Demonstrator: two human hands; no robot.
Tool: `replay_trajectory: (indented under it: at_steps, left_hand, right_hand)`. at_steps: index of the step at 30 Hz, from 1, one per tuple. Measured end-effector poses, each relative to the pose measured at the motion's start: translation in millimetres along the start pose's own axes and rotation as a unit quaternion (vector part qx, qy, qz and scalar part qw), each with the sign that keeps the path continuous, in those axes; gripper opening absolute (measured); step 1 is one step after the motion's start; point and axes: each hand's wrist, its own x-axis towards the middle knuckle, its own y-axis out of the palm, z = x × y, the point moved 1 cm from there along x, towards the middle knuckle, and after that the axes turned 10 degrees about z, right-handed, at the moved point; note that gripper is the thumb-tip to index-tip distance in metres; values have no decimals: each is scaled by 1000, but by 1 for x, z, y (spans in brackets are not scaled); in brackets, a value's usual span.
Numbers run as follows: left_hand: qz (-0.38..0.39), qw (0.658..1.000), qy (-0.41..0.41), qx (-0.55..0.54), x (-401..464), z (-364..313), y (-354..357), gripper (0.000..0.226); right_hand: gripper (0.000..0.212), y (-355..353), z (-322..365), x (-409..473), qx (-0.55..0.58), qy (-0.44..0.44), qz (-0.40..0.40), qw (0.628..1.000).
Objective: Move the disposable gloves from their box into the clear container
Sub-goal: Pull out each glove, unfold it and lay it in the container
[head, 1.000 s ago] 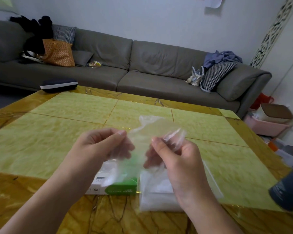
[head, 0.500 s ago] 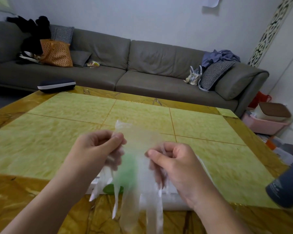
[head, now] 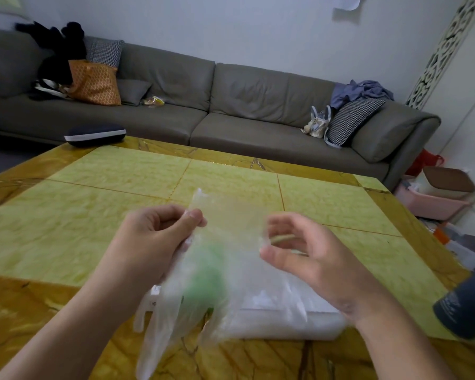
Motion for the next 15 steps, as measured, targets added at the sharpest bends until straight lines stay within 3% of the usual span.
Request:
replay_trajectory:
  at_steps: [2, 6, 8, 11, 15]
  left_hand:
    - [57, 998, 2, 26, -3, -3, 9, 21]
    - [140, 988, -8, 66, -4, -5, 16, 19]
    - [145, 987, -29, 68, -2, -4, 9, 17]
    - [81, 995, -40, 36, 3, -1, -6, 15]
    - [-80, 997, -2, 8, 9, 6, -12, 10]
  right_hand:
    - [56, 10, 5, 1, -22, -27, 11, 999]
    - [8, 22, 9, 7, -8, -58, -19, 998]
    - [16, 14, 3, 7, 34, -45, -54, 997]
    - [12, -6, -6, 4, 101, -10, -96, 990]
    - [16, -19, -23, 2, 105, 47, -175, 978]
